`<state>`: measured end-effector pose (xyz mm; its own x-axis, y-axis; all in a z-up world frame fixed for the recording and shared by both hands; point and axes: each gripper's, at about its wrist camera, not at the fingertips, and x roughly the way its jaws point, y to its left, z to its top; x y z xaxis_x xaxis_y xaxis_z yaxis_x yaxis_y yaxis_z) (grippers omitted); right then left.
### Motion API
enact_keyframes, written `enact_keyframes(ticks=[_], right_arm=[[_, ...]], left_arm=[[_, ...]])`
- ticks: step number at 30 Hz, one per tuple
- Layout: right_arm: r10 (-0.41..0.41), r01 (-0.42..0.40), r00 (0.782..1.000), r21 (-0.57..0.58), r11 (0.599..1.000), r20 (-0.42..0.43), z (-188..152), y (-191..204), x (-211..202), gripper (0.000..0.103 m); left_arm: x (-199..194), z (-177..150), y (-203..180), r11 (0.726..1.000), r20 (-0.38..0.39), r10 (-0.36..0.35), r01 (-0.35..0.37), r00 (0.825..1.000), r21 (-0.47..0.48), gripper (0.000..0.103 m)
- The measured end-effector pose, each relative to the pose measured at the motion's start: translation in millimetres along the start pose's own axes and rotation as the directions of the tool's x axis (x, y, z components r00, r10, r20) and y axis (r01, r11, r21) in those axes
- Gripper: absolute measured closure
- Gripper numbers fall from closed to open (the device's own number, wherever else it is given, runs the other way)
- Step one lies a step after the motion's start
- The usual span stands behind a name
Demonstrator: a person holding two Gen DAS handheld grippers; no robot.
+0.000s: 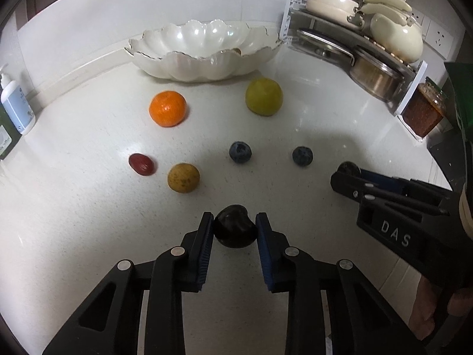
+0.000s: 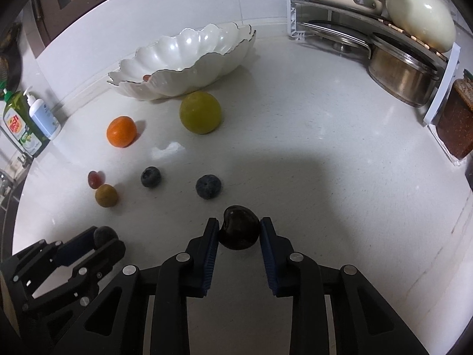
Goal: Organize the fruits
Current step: 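Close left tool on a dark plum while right tool closes on another dark plum, then lift the dark plums with both tools and carry them over the white bowl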
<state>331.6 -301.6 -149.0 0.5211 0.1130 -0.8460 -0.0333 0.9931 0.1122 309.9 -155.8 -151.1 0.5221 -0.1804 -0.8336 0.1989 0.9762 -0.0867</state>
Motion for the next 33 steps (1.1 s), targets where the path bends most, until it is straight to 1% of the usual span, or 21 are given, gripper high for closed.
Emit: enact_keyframes(ticks=[5, 9, 16, 25, 33], right_arm=[[0.01, -0.01, 1.0, -0.005, 1.0, 0.011, 0, 4, -9, 0.073], [0.01, -0.01, 0.999, -0.011, 1.0, 0.035, 2, 11, -19, 0.073], [0.011, -0.009, 0.996, -0.02, 1.0, 0.091, 8, 26, -41, 0.073], [0.002, 0.002, 0.988, -0.027, 1.0, 0.155, 14, 45, -66, 0.073], [-0.007, 0.014, 0.977, -0.031, 0.999, 0.213, 21, 56, -81, 0.073]], left_arm=[[-9, 4, 5, 1.0, 0.025, -0.001, 0.001, 1.0, -0.004, 0.074], [-18, 8, 9, 1.0, 0.048, 0.0, 0.0, 0.999, -0.005, 0.074], [-39, 18, 20, 1.0, 0.11, 0.0, 0.001, 0.994, -0.003, 0.074], [-66, 27, 33, 1.0, 0.188, 0.001, -0.003, 0.982, 0.01, 0.074], [-86, 40, 41, 1.0, 0.263, 0.004, -0.011, 0.965, 0.024, 0.074]])
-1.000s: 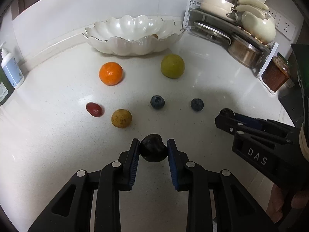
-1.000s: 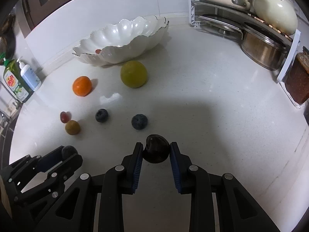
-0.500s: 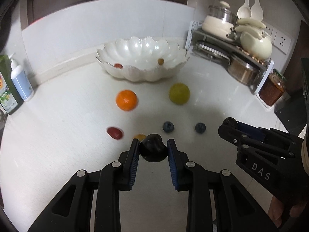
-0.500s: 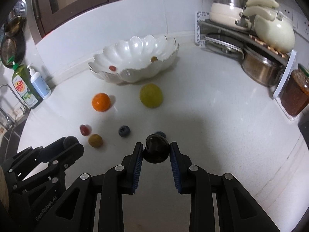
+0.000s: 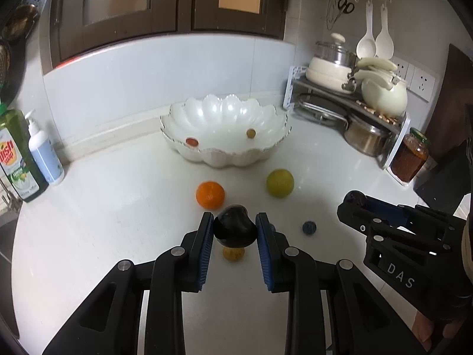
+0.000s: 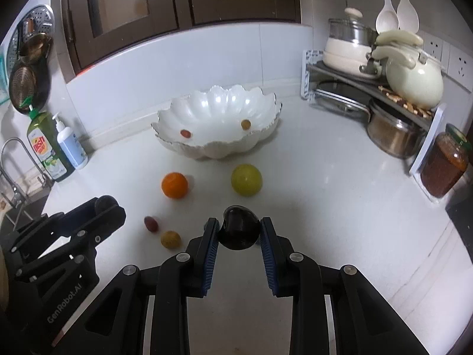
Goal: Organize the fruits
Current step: 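Lift the dark plums with both tools and carry them over the white bowl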
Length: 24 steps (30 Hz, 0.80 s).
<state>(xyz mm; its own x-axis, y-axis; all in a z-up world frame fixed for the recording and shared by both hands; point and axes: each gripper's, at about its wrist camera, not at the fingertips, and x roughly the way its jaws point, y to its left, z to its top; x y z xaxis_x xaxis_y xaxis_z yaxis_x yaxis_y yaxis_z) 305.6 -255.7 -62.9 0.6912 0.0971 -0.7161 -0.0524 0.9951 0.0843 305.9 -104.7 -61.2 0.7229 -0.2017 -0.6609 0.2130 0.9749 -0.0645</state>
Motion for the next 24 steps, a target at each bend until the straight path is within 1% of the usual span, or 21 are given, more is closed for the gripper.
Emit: enact_keyframes(ticks=[7, 13, 24], right_arm=[[0.003, -0.003, 0.999, 0.004, 1.0, 0.05, 11, 8, -6, 0.073], [0.014, -0.014, 0.995, -0.005, 1.0, 0.097, 22, 18, -11, 0.073], [0.016, -0.011, 0.984, -0.024, 1.0, 0.179, 50, 33, -14, 0.073]], left_arm=[[-8, 14, 9, 1.0, 0.043, 0.005, -0.005, 0.999, 0.004, 0.074], [-13, 28, 19, 1.0, 0.078, 0.009, -0.008, 0.997, -0.015, 0.074], [-21, 54, 34, 0.999, 0.155, 0.044, -0.04, 0.987, -0.026, 0.074]])
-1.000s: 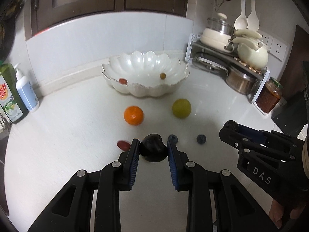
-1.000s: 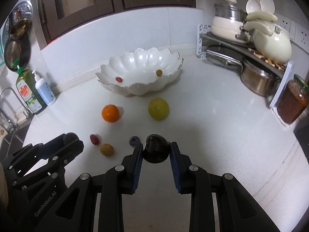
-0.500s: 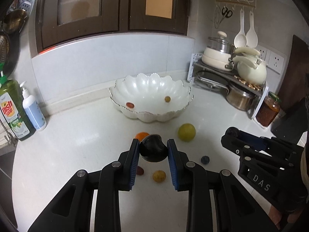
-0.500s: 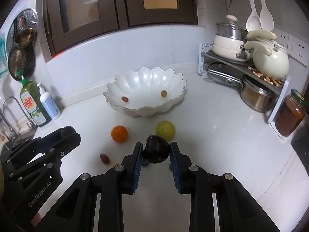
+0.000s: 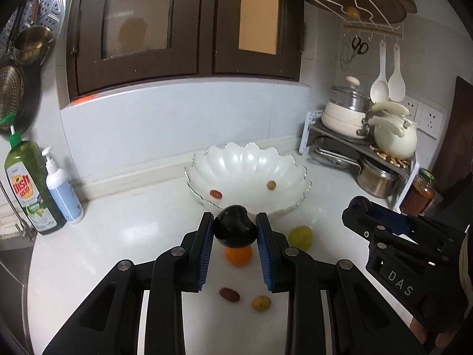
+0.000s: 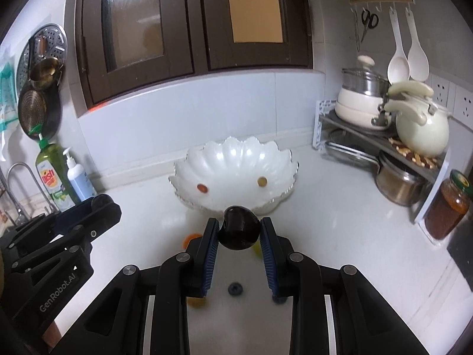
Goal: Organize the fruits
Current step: 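Lift the dark plums with both tools and carry them over the white bowl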
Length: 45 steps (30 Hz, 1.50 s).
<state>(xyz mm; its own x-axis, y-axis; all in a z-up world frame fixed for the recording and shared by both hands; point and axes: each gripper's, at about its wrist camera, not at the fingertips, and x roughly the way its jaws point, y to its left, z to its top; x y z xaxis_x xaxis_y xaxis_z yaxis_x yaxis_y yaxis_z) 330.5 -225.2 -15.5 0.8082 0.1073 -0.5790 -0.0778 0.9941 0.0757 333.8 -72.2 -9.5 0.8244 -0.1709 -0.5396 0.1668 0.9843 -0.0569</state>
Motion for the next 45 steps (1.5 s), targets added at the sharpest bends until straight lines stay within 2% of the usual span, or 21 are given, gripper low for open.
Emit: enact_keyframes(ticks=[6, 16, 23, 34, 45], right_arm=[[0.002, -0.002, 1.0, -0.005, 1.0, 0.02, 14, 4, 8, 0.073], [0.009, -0.01, 0.999, 0.01, 1.0, 0.042, 37, 4, 26, 0.073], [0.016, -0.017, 0.999, 0.013, 1.0, 0.03, 55, 2, 48, 0.073], [0.02, -0.021, 1.0, -0.015, 1.0, -0.023, 85, 0, 91, 0.073], [0.019, -0.022, 0.995, -0.029, 0.999, -0.099, 109, -4, 137, 0.073]], left_arm=[[7, 13, 5, 1.0, 0.02, 0.005, -0.005, 1.0, 0.0, 0.074], [35, 33, 13, 0.999, -0.001, -0.025, 0.025, 1.0, -0.025, 0.074], [55, 51, 13, 1.0, 0.009, -0.003, 0.003, 1.0, 0.008, 0.074], [92, 81, 12, 0.999, -0.02, 0.02, -0.019, 1.0, 0.038, 0.074], [142, 103, 12, 0.999, -0.113, 0.004, 0.001, 0.994, 0.045, 0.074]])
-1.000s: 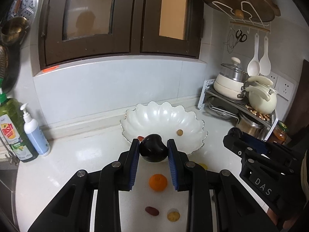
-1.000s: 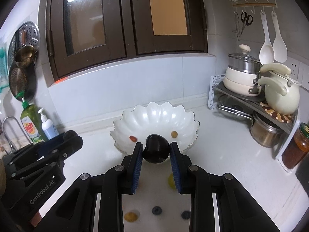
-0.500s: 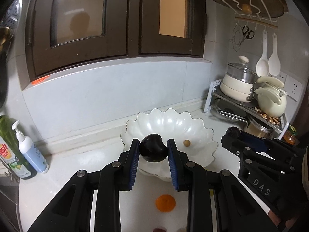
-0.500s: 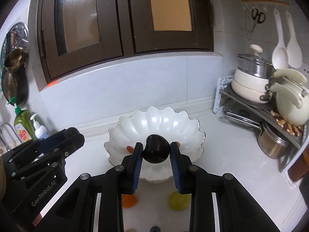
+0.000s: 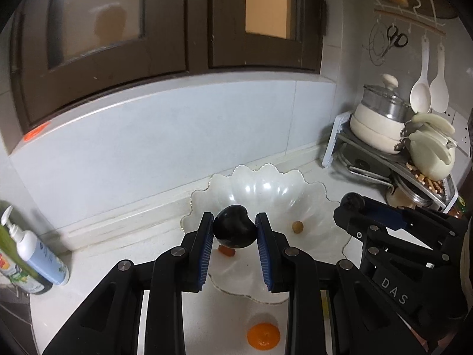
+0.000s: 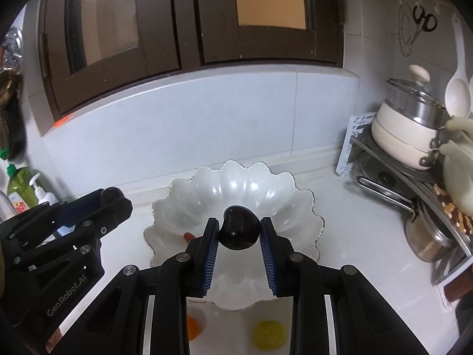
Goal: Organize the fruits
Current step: 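Lift the dark plums with both tools and carry them over the white bowl, then lower both tools into the bowl and open them to release the plums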
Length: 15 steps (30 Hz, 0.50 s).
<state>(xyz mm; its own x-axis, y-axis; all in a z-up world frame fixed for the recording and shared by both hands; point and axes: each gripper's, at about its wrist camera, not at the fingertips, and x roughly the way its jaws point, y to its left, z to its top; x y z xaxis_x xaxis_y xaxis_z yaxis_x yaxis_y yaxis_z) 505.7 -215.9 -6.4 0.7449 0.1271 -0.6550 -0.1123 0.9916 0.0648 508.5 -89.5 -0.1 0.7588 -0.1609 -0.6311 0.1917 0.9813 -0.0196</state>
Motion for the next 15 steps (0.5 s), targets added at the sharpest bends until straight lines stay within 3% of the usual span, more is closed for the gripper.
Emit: enact_keyframes(ticks=[15], right_arm=[[-0.015, 0.015, 0.989, -0.003, 1.0, -0.147, 29, -18, 76, 0.073]], left_arm=[[79, 25, 10, 1.0, -0.137, 0.021, -0.02, 0.99, 0.011, 0.074]])
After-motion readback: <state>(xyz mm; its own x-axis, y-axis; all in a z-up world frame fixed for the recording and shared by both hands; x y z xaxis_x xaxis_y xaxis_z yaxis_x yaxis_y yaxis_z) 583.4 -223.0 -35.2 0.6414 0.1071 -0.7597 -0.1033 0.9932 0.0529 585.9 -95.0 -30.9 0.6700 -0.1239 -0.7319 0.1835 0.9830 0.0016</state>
